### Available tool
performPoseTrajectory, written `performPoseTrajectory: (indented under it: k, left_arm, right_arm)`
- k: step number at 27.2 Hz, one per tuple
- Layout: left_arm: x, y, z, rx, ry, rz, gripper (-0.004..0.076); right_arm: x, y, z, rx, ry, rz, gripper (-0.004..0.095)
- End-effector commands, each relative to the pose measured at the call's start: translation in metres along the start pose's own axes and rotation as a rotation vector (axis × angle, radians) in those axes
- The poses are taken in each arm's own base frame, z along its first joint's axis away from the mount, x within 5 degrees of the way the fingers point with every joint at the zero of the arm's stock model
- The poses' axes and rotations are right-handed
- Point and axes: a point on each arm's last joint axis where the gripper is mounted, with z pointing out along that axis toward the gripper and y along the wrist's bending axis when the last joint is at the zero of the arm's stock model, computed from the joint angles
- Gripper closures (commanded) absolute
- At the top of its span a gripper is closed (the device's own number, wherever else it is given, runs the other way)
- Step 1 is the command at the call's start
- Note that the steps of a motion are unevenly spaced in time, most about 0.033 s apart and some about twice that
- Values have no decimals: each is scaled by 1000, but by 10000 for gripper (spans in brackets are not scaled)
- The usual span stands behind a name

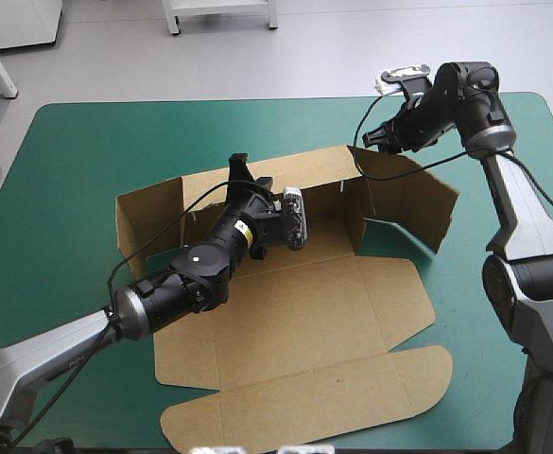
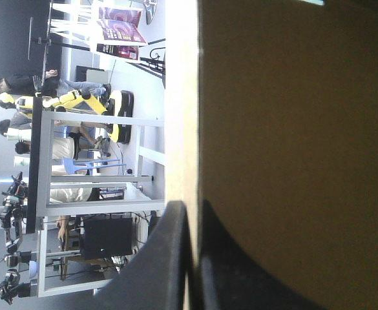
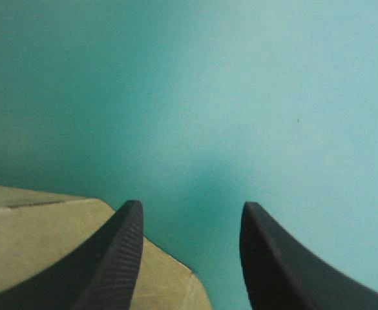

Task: Fold the box

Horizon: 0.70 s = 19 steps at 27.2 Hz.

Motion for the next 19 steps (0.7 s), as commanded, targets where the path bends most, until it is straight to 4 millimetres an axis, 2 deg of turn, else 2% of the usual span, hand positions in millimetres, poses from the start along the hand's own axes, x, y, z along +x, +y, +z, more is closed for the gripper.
performPoseTrajectory:
  k: [1,9,19]
  left_arm:
    - [-6,12,-10,-33,-41,-38,732]
    - [-6,12,-10,-33,-41,-61,732]
    - [-6,12,-10,-34,-46,-60,732]
  right_arm:
    - [7,6,-33,-6,-33,-23,471]
    - [21,20,-45,-130,-28,-64,495]
    - [49,32,-59,-213,-44,-220,505]
